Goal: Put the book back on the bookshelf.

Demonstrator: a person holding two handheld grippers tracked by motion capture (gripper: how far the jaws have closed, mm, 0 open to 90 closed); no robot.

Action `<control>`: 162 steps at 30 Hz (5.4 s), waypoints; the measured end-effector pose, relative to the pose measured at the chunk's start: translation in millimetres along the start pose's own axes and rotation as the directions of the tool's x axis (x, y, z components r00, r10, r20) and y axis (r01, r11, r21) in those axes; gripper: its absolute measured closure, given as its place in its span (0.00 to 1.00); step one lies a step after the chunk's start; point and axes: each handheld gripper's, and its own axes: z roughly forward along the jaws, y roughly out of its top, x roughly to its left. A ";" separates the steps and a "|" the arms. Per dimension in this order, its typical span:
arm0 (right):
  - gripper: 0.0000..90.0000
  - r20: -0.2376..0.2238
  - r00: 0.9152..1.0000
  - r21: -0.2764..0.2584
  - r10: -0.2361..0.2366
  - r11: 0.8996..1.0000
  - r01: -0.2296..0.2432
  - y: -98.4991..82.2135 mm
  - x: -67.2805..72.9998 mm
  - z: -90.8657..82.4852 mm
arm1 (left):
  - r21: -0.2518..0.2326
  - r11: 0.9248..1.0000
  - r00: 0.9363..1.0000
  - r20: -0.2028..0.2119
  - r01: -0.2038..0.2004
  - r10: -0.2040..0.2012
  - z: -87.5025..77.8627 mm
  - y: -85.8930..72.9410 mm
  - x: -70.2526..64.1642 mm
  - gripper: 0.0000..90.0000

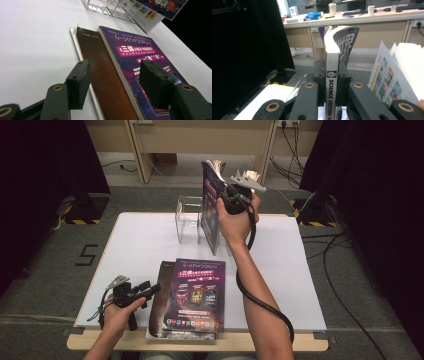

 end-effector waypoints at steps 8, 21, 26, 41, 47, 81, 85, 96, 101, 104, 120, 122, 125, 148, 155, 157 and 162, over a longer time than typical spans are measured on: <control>0.92 0.030 1.000 -0.004 -0.003 1.000 0.003 6.7 -0.8 22.2 | 0.002 1.000 1.000 0.003 0.002 -0.002 1.0 -0.9 0.5 0.45; 0.92 0.055 0.998 0.009 -0.003 1.000 0.002 0.4 -4.7 51.0 | 0.005 1.000 1.000 0.006 -0.001 0.001 1.3 -1.7 0.2 0.45; 0.92 0.065 0.998 0.019 0.001 1.000 -0.002 -8.6 -8.2 60.2 | 0.003 1.000 1.000 0.005 0.002 -0.002 1.2 -1.4 1.2 0.45; 0.92 0.075 0.997 0.000 0.020 1.000 -0.020 -14.2 -12.0 65.3 | 0.010 1.000 1.000 0.008 0.000 0.000 2.2 -2.1 0.6 0.45; 0.92 0.077 0.997 -0.007 0.022 1.000 -0.021 -13.8 -11.4 67.3 | 0.010 1.000 1.000 0.008 0.000 0.000 2.2 -1.9 0.8 0.45; 0.89 0.060 0.998 0.070 -0.021 0.997 0.017 -61.5 3.0 21.5 | 0.012 1.000 1.000 0.012 -0.006 0.006 2.8 -3.6 -3.1 0.45; 0.88 0.056 0.998 0.068 -0.012 0.998 0.008 -62.3 1.8 18.6 | 0.012 1.000 1.000 0.014 -0.007 0.007 3.2 -3.8 -3.5 0.45; 0.81 0.063 0.998 0.066 0.018 0.998 -0.022 -61.4 -7.1 14.7 | 0.015 1.000 1.000 0.014 -0.010 0.010 3.8 -4.1 -3.9 0.45; 0.79 0.076 0.997 0.064 0.030 0.997 -0.035 -59.6 -12.3 12.8 | 0.013 1.000 1.000 0.015 -0.009 0.009 4.1 -3.8 -4.7 0.45; 0.78 0.080 0.996 0.050 0.031 0.998 -0.035 -55.3 -14.1 10.9 | 0.013 1.000 1.000 0.014 -0.009 0.009 4.2 -3.7 -4.7 0.45; 0.75 0.171 0.983 0.105 0.065 0.991 -0.083 -34.8 -15.5 17.5 | 0.011 1.000 1.000 0.016 -0.009 0.009 3.7 -3.1 -5.0 0.45; 0.75 0.172 0.983 0.109 0.068 0.990 -0.088 -33.6 -16.1 19.2 | 0.011 1.000 1.000 0.016 -0.009 0.009 3.7 -3.0 -5.0 0.45; 0.74 0.185 0.980 0.128 0.072 0.987 -0.096 -31.9 -17.2 22.3 | 0.012 1.000 1.000 0.016 -0.009 0.009 4.0 -3.1 -4.9 0.45; 0.92 0.135 0.987 0.177 0.092 0.977 -0.116 -26.7 -17.1 32.3 | 0.009 1.000 1.000 0.016 -0.008 0.008 3.7 -2.8 -4.6 0.45; 0.92 0.120 0.990 0.156 0.078 0.983 -0.097 -26.2 -13.5 34.6 | 0.009 1.000 1.000 0.016 -0.008 0.007 3.8 -2.9 -3.8 0.46; 0.92 0.114 0.990 0.150 0.078 0.984 -0.095 -25.7 -12.4 35.3 | 0.010 1.000 1.000 0.015 -0.008 0.007 3.8 -2.9 -3.4 0.46; 0.92 0.101 0.993 0.144 0.056 0.987 -0.070 -23.1 -7.9 38.1 | 0.009 1.000 1.000 0.015 -0.007 0.007 3.7 -2.7 -3.5 0.46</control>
